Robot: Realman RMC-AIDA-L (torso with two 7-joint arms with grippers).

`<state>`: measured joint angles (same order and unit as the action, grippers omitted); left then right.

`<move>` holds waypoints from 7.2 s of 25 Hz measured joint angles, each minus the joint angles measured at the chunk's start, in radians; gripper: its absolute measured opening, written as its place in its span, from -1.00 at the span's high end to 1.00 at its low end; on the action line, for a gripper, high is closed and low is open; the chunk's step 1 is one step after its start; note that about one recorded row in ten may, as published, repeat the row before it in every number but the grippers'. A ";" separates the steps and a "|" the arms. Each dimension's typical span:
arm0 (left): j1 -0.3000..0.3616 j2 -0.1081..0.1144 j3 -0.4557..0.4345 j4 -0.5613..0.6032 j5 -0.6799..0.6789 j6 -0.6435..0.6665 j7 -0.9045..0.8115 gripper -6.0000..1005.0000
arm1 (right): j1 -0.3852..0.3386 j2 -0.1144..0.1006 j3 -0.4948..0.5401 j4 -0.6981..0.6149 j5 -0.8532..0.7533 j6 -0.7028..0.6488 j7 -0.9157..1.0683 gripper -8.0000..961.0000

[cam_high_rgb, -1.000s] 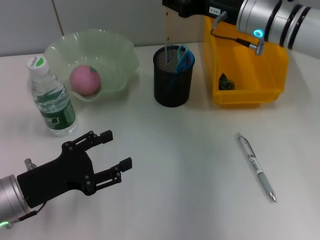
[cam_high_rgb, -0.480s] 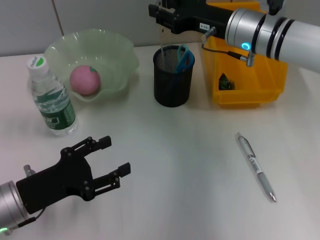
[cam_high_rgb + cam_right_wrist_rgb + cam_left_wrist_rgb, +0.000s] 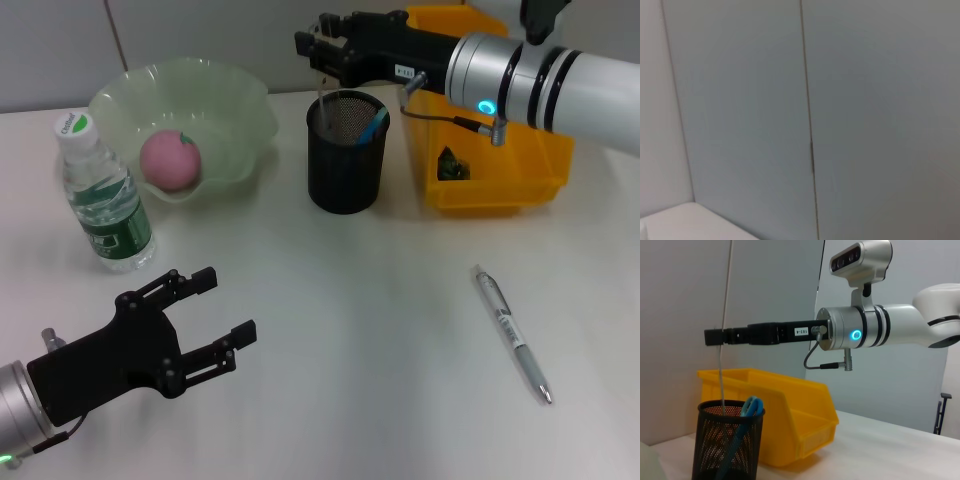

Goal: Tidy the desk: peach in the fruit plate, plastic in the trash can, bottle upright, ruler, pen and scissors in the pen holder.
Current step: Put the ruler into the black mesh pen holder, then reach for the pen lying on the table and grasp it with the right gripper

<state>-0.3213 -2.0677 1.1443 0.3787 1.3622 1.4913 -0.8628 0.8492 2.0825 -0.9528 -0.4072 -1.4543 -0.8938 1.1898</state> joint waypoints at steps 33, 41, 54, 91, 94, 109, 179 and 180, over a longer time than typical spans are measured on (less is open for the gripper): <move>0.002 -0.004 0.000 -0.114 -0.052 0.000 0.142 -0.61 | -0.210 0.002 -0.127 -0.305 0.023 -0.141 0.226 -0.33; 0.001 -0.005 0.005 -0.116 -0.052 0.000 0.142 -0.60 | -0.411 0.000 -0.251 -0.765 -0.343 -0.213 0.851 -0.31; -0.008 -0.005 0.010 -0.118 -0.052 0.002 0.139 -0.60 | -0.355 -0.004 -0.202 -1.071 -0.934 -0.660 1.538 -0.31; -0.011 0.030 0.114 0.006 0.000 0.069 0.105 -0.60 | -0.146 -0.010 -0.140 -0.947 -1.220 -0.933 1.705 -0.31; -0.012 0.029 0.111 0.029 0.025 0.070 0.084 -0.60 | -0.150 -0.009 -0.140 -0.946 -1.220 -0.940 1.708 -0.31; -0.019 0.030 0.108 0.037 0.068 0.058 0.089 -0.60 | -0.126 -0.009 -0.153 -0.859 -1.301 -0.936 1.704 -0.31; -0.025 0.023 0.105 0.048 0.067 0.055 0.081 -0.60 | -0.106 0.000 -0.333 -0.656 -1.332 -0.757 1.754 -0.05; -0.025 0.023 0.105 0.048 0.068 0.055 0.081 -0.60 | -0.106 0.000 -0.333 -0.656 -1.332 -0.757 1.754 -0.04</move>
<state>-0.3460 -2.0445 1.2497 0.4264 1.4297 1.5462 -0.7814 0.7428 2.0825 -1.2855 -1.0631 -2.7861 -1.6505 2.9442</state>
